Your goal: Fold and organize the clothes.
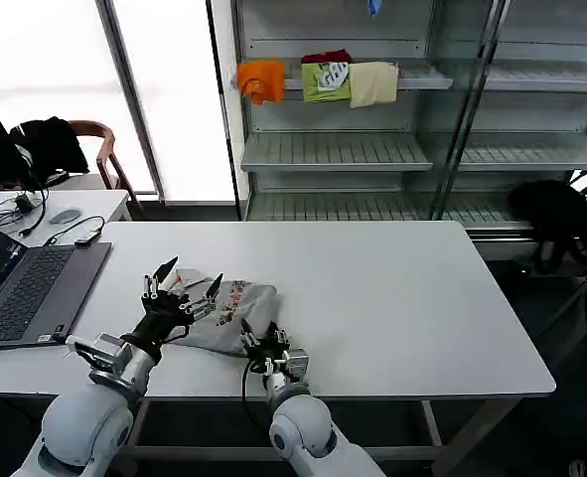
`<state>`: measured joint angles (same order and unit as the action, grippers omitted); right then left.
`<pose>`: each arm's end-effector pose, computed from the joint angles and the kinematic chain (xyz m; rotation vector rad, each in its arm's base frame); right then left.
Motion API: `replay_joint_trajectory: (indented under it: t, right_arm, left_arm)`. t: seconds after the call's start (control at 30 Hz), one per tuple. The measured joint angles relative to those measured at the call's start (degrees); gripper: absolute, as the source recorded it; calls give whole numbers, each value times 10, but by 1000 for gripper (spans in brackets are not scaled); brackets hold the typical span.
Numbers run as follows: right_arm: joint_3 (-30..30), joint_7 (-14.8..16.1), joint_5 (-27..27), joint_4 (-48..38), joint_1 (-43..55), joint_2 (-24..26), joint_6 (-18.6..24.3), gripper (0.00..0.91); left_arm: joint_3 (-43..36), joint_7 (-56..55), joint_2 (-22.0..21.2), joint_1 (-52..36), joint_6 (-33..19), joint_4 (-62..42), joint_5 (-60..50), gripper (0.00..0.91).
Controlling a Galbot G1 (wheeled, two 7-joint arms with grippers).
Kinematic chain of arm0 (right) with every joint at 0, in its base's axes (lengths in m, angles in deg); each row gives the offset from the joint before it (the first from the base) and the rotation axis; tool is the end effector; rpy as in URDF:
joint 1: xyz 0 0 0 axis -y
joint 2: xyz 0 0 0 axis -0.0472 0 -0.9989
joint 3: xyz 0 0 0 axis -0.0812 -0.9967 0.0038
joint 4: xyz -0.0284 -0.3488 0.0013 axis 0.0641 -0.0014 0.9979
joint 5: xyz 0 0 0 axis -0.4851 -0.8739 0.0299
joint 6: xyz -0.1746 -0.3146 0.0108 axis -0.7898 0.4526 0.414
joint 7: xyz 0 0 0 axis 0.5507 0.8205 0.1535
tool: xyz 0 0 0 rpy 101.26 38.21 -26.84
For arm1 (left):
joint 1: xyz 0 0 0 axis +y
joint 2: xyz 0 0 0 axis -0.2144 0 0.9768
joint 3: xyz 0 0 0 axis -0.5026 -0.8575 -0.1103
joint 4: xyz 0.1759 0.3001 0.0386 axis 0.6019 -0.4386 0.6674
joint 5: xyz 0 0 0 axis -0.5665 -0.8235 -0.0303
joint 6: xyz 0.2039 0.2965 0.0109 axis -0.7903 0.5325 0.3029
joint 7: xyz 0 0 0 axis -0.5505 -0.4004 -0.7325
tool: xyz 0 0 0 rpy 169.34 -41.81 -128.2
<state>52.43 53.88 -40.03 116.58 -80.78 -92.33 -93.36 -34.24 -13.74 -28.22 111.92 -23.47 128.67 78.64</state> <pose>0.3187 0.2103 -0.3110 0.5041 -2.7375 -0.3652 0.2756 0.0679 -0.1902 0.4377 3.0795 0.3171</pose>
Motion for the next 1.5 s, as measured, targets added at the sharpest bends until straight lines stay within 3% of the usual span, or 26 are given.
replay_joint_trajectory:
  t: [0.13,0.2,0.23,0.27,0.33,0.97,1.5]
  right_arm:
    - [1,-2,1,8,-5,3,0,665]
    - [2,-4,2,14,-7,6,-1,615]
    - [4,-4,3,16,-8,8,-2,524]
    - [5,-4,3,18,-8,10,-2,191]
    - [7,-5,4,20,-8,12,-1,0]
    - [18,-15,7,33,4,13,7,0]
    - [67,-10,30,41,18,56,9,0]
  left_arm:
    - [1,2,0,2,1,0,1,907]
    - [2,2,-1,3,1,1,1,907]
    - [2,2,-1,3,1,1,1,907]
    - [2,3,-1,3,1,1,1,907]
    - [2,3,-1,3,2,2,1,907]
    - [3,8,-2,9,6,6,3,907]
    - [-2,9,-5,10,7,6,4,907]
